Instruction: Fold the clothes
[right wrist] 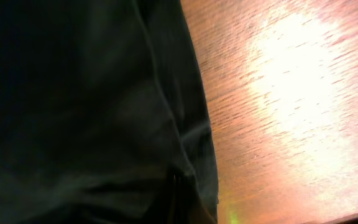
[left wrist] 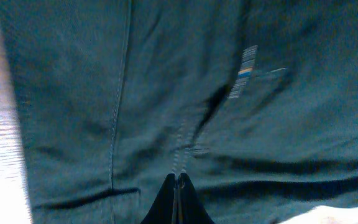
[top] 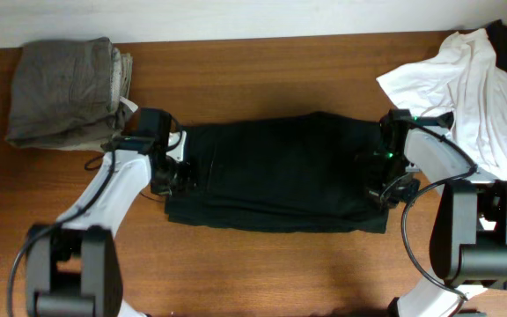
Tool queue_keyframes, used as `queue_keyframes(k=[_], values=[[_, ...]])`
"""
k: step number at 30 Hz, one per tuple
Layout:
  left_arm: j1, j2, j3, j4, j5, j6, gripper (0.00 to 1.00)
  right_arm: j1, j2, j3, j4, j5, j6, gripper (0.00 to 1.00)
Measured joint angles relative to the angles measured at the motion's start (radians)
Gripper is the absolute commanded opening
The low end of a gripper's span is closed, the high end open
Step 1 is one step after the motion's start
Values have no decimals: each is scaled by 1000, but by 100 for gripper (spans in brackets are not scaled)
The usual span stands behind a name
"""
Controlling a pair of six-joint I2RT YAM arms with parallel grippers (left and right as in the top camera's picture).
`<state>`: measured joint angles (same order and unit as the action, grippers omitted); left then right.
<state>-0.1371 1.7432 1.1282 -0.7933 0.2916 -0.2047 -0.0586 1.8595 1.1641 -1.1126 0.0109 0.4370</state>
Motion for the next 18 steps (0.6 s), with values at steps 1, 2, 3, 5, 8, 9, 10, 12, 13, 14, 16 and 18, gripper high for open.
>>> queue_keyframes(k=[1,2,3,5,8,9,10,12,13,14,16,18], values=[[0,50,0,-2,0,2,0,0,0,-27,25,-8,0,4],[0,79,0,-3,0,2,0,0,0,-58,49,-17,1,4],[0,106,0,-3,0,2,0,0,0,-81,65,-24,1,4],[0,129,0,-3,-9,2,0,-1,-26,-110,94,-31,0,4],[2,130,0,-29,-53,0,0,-9,-35,-121,111,-35,14,4],[6,130,0,-45,-69,-5,0,-12,-35,-121,111,-35,25,4],[16,130,1,-57,-80,-11,0,-19,-35,-122,112,-35,44,4],[47,130,2,-67,-75,-32,0,-32,-35,-122,114,-35,64,4],[62,130,5,-67,-75,-38,0,-36,-35,-122,115,-35,68,4],[100,129,7,-74,-87,-47,0,-42,-35,-122,116,-34,75,4],[168,130,7,-100,-132,-51,0,-47,-34,-115,116,-26,80,4],[210,131,5,-136,-174,-51,0,-48,-27,-98,117,-10,80,4]])
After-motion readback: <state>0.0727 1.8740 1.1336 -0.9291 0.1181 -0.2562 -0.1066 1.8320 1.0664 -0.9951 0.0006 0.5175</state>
